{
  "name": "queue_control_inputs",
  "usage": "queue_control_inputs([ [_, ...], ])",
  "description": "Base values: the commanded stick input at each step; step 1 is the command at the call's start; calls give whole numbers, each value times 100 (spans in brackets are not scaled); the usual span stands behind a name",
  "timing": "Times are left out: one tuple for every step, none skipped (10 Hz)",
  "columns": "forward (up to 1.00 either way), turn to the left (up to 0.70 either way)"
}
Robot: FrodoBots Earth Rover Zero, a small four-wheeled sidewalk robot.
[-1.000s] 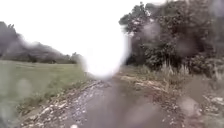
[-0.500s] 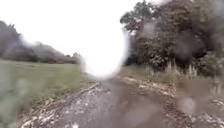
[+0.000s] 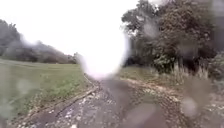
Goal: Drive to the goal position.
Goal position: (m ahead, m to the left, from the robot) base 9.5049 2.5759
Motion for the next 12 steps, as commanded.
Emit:
queue_control_inputs([
  [85,0],
  [85,0],
  [85,0],
  [85,0],
  [85,0],
  [85,0],
  [85,0],
  [85,0],
  [85,0],
  [85,0],
  [85,0],
  [85,0],
])
